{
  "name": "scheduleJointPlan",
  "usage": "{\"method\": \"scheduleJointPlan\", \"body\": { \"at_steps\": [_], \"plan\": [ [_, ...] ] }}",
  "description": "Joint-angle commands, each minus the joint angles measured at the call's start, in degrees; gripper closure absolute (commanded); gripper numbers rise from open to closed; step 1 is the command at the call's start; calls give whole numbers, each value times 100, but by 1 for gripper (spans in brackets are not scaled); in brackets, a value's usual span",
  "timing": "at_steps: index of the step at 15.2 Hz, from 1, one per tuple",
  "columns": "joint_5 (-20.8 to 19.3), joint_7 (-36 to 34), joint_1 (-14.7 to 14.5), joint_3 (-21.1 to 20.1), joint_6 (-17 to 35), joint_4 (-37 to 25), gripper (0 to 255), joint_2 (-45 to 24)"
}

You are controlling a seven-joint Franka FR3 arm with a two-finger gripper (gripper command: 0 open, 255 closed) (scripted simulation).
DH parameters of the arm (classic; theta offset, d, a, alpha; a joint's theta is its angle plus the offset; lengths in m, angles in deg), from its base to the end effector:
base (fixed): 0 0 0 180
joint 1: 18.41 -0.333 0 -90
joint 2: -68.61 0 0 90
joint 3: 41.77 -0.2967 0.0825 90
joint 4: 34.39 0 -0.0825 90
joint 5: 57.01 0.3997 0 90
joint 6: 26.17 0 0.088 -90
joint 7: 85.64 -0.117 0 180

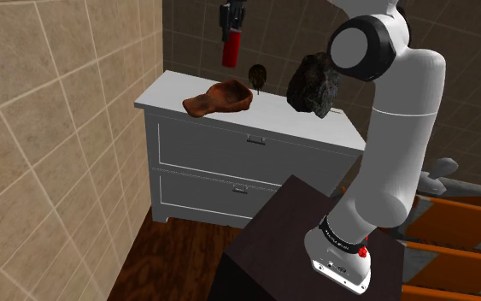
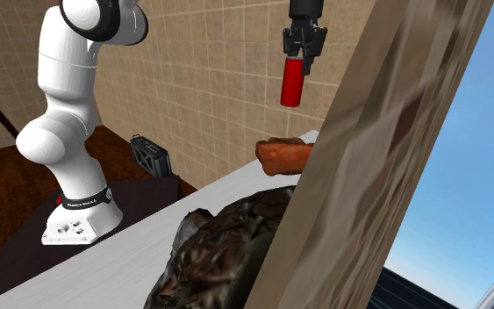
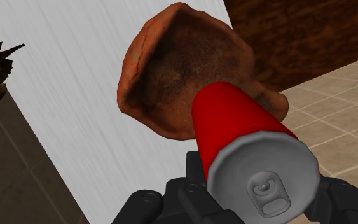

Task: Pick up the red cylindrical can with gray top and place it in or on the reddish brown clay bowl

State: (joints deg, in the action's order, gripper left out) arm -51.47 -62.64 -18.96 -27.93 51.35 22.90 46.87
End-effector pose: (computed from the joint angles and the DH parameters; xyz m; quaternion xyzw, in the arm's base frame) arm 0.6384 -0.1003 0.6206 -0.9947 -0.1025 0.0073 0.0054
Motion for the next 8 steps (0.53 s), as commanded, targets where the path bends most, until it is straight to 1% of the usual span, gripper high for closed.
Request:
{"method": "scheduleJointPlan", "body": {
  "at_steps": [1, 8],
  "plan": [
    [-38, -15, -53, -1, 231, 370, 255, 149],
    [-117, -27, -151, -6, 948, 1395, 255, 462]
  ]
}}
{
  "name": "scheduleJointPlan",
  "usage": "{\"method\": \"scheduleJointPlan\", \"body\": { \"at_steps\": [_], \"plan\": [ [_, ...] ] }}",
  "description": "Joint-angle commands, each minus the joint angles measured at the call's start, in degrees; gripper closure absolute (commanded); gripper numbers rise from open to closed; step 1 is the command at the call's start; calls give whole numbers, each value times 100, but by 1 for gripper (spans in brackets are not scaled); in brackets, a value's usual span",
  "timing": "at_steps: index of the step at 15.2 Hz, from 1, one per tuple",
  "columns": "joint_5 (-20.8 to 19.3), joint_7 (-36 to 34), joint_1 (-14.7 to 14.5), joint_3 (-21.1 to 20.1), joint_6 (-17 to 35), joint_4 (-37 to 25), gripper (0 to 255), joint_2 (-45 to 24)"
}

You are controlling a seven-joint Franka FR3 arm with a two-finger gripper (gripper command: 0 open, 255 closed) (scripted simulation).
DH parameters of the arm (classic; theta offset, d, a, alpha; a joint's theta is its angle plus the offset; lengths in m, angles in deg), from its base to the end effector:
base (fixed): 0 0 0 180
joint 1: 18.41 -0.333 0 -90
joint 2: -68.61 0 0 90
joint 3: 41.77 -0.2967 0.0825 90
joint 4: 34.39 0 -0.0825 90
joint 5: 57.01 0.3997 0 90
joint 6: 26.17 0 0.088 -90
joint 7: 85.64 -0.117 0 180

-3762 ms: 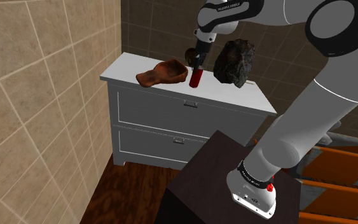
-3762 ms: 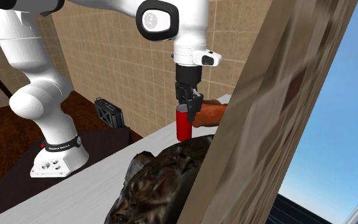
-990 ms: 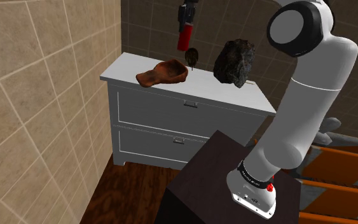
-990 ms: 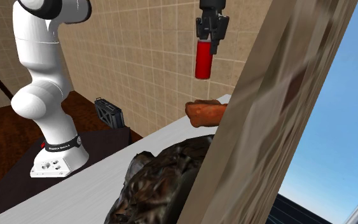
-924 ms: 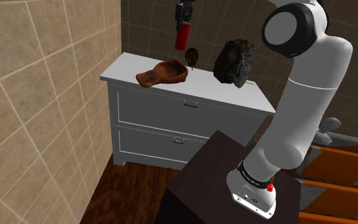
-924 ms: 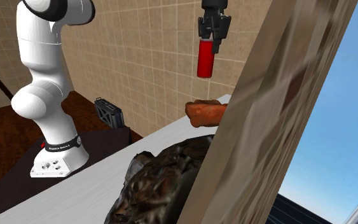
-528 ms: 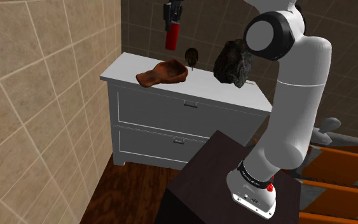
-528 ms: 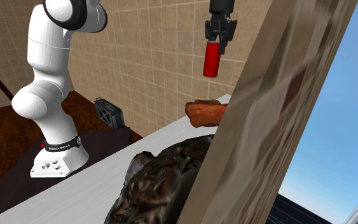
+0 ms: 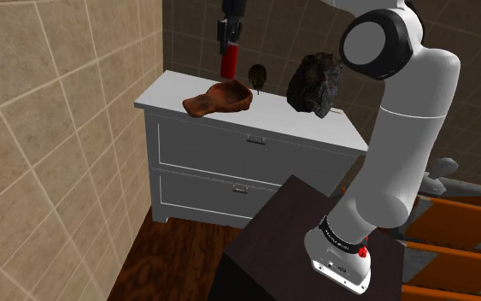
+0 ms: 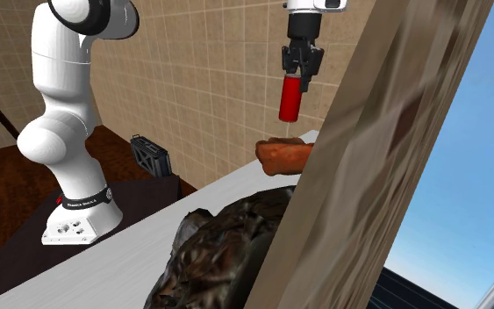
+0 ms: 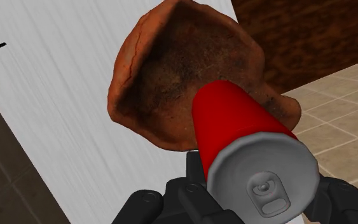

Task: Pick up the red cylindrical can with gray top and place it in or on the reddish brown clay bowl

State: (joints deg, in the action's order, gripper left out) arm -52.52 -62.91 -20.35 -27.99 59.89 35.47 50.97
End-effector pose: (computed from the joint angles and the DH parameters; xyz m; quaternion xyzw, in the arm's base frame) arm 0.6402 -0.0992 0.5759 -0.9947 -0.1024 0.0072 0.0053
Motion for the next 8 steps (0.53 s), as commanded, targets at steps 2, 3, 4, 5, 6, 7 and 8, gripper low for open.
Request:
{"method": "scheduleJointPlan", "body": {
  "at_steps": [2, 3, 4, 5, 6, 7, 8],
  "plan": [
    [-26, -3, -30, -2, 278, 382, 255, 112],
    [-33, -4, -38, -3, 368, 497, 255, 138],
    [-38, -5, -46, -5, 457, 609, 255, 162],
    [-43, -6, -53, -6, 545, 718, 255, 183],
    [-48, -6, -59, -7, 631, 823, 255, 203],
    [-52, -7, -65, -8, 716, 925, 255, 220],
    [-53, -7, -68, -9, 747, 963, 255, 227]
  ]
}}
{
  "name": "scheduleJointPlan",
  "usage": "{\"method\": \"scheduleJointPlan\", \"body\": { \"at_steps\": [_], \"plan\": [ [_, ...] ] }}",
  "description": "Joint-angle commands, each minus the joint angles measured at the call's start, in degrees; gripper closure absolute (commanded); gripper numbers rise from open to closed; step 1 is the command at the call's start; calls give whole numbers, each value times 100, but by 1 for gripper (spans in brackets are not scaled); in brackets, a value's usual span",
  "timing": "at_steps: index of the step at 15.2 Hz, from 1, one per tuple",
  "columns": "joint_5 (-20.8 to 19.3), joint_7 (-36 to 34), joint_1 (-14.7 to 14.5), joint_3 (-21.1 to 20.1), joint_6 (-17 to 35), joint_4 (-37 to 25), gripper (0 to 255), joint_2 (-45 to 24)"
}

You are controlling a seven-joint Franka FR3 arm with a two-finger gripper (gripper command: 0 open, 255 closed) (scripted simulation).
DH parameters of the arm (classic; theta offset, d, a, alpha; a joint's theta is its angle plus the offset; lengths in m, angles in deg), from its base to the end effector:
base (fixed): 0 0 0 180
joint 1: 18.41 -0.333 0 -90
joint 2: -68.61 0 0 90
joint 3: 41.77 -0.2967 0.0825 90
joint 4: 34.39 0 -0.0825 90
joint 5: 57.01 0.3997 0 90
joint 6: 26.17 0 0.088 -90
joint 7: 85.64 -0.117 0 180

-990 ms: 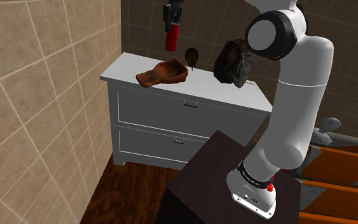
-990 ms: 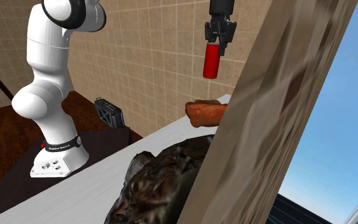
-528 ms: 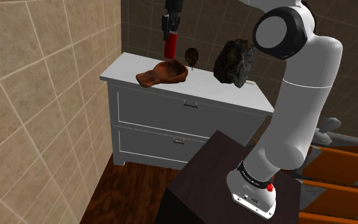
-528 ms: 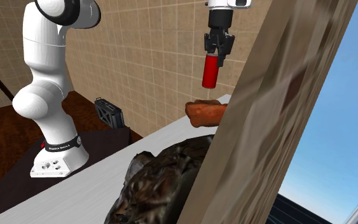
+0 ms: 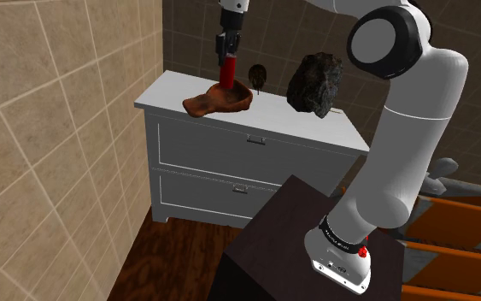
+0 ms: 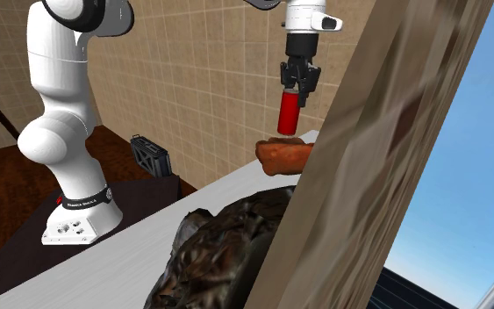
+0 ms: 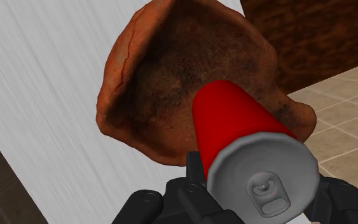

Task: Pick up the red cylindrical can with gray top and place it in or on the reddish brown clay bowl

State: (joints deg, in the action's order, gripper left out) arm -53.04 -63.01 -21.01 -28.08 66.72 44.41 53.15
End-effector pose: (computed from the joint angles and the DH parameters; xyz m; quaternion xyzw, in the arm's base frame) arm 0.6398 -0.0990 0.5346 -0.9947 -0.1024 0.0070 0.0052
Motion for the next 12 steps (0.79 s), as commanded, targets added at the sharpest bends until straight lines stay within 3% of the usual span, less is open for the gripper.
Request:
{"method": "scheduleJointPlan", "body": {
  "at_steps": [1, 7, 8, 12],
  "plan": [
    [-1, 2, -2, 0, 64, 68, 255, 9],
    [-1, 3, -2, 0, 63, 67, 255, 8],
    [-1, 3, -2, 0, 64, 68, 0, 9],
    [-1, 2, -2, 0, 64, 68, 0, 9]
  ]
}}
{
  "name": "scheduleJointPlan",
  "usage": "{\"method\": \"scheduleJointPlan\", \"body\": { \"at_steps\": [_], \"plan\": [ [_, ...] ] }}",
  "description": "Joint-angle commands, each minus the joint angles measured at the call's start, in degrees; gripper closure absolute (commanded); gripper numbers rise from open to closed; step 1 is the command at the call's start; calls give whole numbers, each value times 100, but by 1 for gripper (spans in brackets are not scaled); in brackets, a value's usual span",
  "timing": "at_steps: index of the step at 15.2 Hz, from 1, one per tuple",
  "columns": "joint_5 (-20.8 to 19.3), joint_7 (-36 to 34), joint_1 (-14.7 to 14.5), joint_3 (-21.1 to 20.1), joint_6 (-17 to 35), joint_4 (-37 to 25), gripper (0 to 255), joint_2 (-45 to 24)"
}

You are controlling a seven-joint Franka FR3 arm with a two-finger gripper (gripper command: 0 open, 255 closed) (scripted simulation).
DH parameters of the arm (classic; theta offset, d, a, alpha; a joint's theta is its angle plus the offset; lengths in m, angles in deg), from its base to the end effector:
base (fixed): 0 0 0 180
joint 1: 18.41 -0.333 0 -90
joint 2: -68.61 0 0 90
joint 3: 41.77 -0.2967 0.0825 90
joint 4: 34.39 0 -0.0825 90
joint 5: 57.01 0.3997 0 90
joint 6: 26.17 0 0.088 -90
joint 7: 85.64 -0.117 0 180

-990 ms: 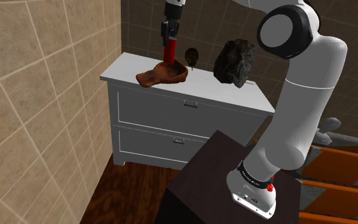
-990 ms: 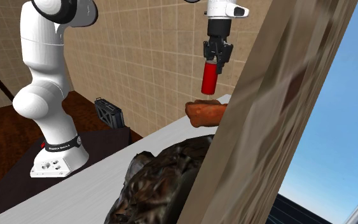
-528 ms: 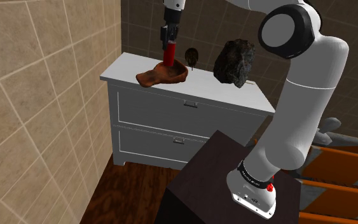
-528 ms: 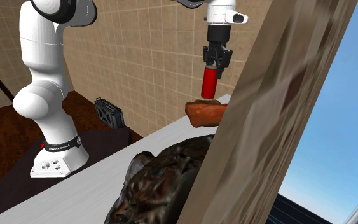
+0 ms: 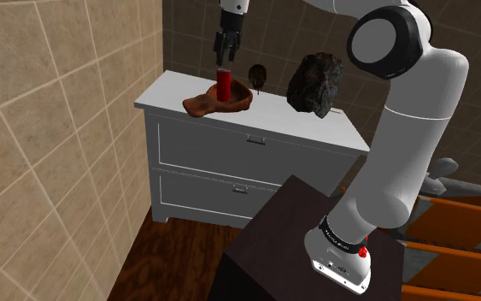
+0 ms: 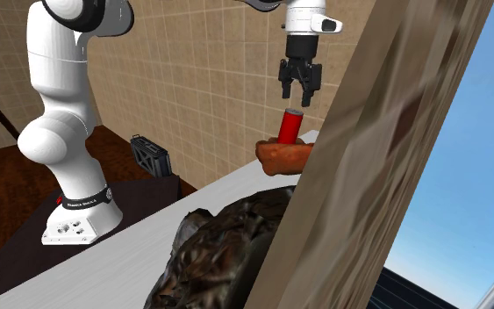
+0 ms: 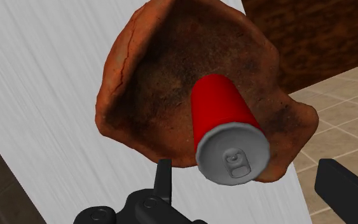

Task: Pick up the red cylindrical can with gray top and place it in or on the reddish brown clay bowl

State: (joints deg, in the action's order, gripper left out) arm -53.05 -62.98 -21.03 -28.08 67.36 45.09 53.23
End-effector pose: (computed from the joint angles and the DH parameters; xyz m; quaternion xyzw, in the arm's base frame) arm 0.6400 -0.0993 0.5306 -0.9947 -0.1024 0.0067 0.0052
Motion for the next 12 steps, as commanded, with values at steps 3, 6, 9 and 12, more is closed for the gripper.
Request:
{"method": "scheduleJointPlan", "body": {
  "at_steps": [3, 6, 9, 12],
  "plan": [
    [27, 6, 37, 7, -440, -552, 0, -114],
    [65, 15, 85, 13, -866, -1130, 0, -270],
    [65, 15, 85, 13, -865, -1130, 0, -270],
    [65, 15, 85, 13, -866, -1130, 0, -270]
  ]
}}
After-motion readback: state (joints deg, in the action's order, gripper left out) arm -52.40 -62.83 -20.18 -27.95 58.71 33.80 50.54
